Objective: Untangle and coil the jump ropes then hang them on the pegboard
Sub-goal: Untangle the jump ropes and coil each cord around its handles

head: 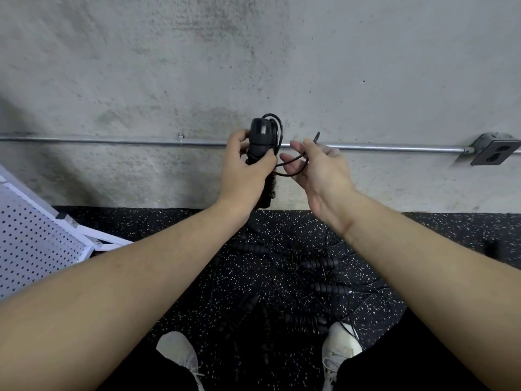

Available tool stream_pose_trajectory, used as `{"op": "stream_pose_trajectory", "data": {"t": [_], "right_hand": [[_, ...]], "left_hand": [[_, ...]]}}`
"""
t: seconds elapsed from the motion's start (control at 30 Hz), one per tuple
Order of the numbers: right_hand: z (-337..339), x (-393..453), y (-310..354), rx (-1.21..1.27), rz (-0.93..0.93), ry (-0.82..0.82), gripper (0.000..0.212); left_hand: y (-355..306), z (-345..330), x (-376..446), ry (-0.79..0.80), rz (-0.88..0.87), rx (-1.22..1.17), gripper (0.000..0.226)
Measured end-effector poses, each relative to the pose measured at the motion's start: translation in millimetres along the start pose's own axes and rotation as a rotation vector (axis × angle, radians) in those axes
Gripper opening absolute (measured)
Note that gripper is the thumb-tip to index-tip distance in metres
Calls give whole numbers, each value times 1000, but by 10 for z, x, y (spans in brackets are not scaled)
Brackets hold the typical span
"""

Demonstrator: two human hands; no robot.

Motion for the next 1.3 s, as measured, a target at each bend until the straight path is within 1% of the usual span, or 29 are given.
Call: {"op": "stream_pose_trajectory", "data": {"t": [0.03,0.1,0.13,0.2,0.3,0.47,0.57,0.7,0.9,0.97,1.03,1.1,1.17,1.27,1.3], "right_hand": [[-3,-4,22,1,15,15,11],[10,-10,67,-14,32,30,28],[16,-14,86,-42,42,30,32],[21,-29,131,-141,94,18,28],[-31,-86,225,-321,216,42,16],[-119,-161,264,-588,311,80,18],[-111,-174,277,-585,319,66,20],[-89,-158,284,-557,281,47,19],[-63,-110,250,-534,237,29,18],[-62,-85,243,-528,252,38,19],[-72,-78,265,-593,307,79,19],[-71,-81,285,-687,348,136,17],[-34,-69,312,-818,402,144,13],[-30,-55,308,-989,534,148,7],[-54,-67,280,-1046,584,157,10]], "left_hand": [[13,-2,-5,-2,33,-23,39],[20,5,-17,12,94,-60,38],[27,9,-21,22,121,-76,37],[29,7,-27,34,172,-136,37],[16,11,-23,9,230,-198,35],[-11,48,36,8,237,-164,40],[-16,37,43,16,232,-153,37],[-13,24,34,25,226,-159,35],[-59,11,13,94,183,-107,41],[-59,0,18,117,185,-110,43],[-50,7,35,159,193,-105,44],[-50,18,49,236,184,-69,41],[-55,26,49,302,174,-8,36],[-37,41,44,316,185,5,34],[-36,43,41,305,193,-3,34]]}}
Point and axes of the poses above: each hand's wrist, its own x-axis towards the middle knuckle, its own z-axis out of the back of the hand, y = z × x, the point moved 5 cm from there along x, towards the middle knuckle, and after that the axes turned 9 degrees about -z, right-handed, at the moved point
